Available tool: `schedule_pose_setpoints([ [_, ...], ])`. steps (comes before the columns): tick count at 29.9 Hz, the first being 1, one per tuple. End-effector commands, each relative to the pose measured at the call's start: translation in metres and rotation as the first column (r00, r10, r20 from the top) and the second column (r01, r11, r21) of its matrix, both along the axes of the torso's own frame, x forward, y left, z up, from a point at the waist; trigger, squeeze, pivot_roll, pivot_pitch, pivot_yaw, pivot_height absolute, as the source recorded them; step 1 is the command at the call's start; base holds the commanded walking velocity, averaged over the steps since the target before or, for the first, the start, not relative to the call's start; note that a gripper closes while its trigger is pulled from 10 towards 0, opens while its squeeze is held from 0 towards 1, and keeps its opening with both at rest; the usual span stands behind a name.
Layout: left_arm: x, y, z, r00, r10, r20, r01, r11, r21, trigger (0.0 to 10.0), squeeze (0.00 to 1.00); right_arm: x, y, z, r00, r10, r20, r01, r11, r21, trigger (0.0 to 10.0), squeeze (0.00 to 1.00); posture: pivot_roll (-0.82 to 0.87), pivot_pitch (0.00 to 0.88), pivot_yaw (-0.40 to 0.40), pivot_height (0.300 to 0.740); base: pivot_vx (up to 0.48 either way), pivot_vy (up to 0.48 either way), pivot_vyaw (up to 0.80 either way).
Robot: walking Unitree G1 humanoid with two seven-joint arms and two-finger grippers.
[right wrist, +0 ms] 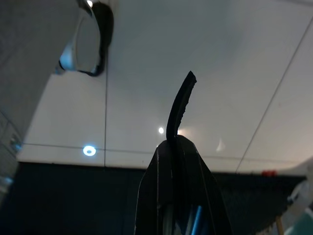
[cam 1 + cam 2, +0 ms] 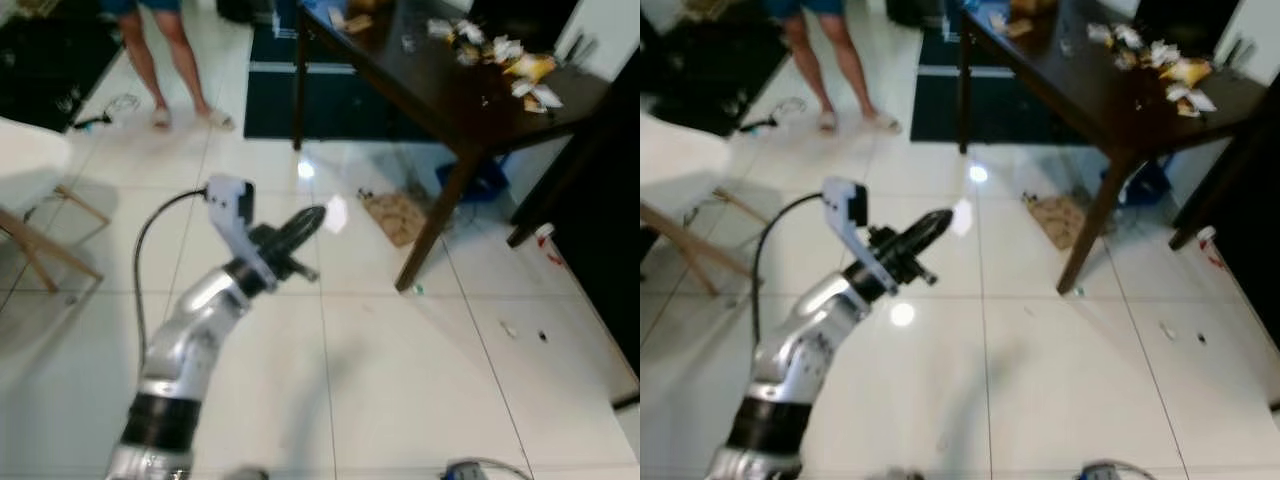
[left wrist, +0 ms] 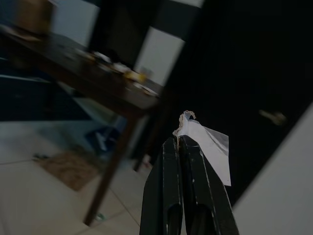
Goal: Picking trash to rubbish bin
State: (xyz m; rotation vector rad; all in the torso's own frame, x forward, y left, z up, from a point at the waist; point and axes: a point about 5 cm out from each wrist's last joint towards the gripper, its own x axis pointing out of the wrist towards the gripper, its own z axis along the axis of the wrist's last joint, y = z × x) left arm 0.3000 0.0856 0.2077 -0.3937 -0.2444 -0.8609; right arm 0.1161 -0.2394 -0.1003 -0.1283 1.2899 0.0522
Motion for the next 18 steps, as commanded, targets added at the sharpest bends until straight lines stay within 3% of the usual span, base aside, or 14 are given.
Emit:
schedule_pose_setpoints([
  [1, 0.0, -0.003, -0.005, 1.0, -0.002, -0.01, 0.002, 1.0, 0.011, 10.0, 0.0, -0.008, -0.002, -0.002, 1.0, -0.006, -0.021, 0.006, 1.0, -0.006, 10.0, 0.0, 0.09, 0.111, -0.076, 0.74, 0.0, 0.0, 0.73],
  [18, 0.002, -0.003, 0.015, 0.999, 0.005, 0.052, 0.0, 0.996, -0.084, 10.0, 0.0, -0.008, 0.007, -0.004, 1.0, -0.007, -0.004, 0.007, 1.0, 0.02, 10.0, 0.0, 0.09, 0.106, -0.067, 0.74, 0.0, 0.0, 0.71],
])
